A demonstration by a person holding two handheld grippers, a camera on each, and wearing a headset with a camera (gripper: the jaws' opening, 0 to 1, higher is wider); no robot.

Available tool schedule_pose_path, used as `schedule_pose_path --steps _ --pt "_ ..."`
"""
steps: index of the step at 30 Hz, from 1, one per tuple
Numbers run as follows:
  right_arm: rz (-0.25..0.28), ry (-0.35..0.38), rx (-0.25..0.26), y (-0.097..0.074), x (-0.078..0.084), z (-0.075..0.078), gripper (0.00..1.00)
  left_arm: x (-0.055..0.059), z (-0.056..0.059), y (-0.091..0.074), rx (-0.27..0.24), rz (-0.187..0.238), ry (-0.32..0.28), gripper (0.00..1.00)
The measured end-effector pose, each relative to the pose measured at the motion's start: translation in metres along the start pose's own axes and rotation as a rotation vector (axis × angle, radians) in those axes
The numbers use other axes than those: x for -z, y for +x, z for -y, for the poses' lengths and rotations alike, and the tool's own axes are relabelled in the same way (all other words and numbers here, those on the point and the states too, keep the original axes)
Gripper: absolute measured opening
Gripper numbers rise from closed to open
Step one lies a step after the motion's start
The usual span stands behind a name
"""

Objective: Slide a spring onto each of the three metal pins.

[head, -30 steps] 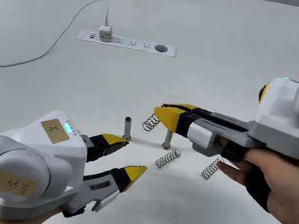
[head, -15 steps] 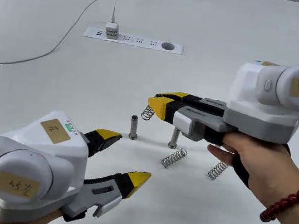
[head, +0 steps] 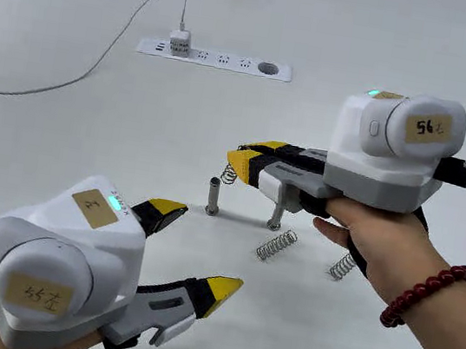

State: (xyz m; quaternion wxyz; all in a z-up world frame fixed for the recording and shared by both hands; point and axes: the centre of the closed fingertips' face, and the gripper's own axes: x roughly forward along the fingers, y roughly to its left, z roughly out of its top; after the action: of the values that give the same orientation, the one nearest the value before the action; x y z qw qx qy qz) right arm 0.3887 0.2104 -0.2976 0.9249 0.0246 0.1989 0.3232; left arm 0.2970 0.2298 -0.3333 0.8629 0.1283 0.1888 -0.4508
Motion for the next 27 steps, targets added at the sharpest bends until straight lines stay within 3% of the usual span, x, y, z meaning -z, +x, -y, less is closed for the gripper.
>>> schedule_pose_path --steps 17,27 --pt "-0.020 -0.022 -0.007 0.012 0.004 -0.003 0.11 0.007 -0.006 0.000 -0.021 -0.009 -0.038 0.65" --pt "-0.045 -0.139 -0.007 0.018 0.002 -0.012 0.11 0.007 -0.006 0.001 -0.022 -0.008 -0.041 0.65"
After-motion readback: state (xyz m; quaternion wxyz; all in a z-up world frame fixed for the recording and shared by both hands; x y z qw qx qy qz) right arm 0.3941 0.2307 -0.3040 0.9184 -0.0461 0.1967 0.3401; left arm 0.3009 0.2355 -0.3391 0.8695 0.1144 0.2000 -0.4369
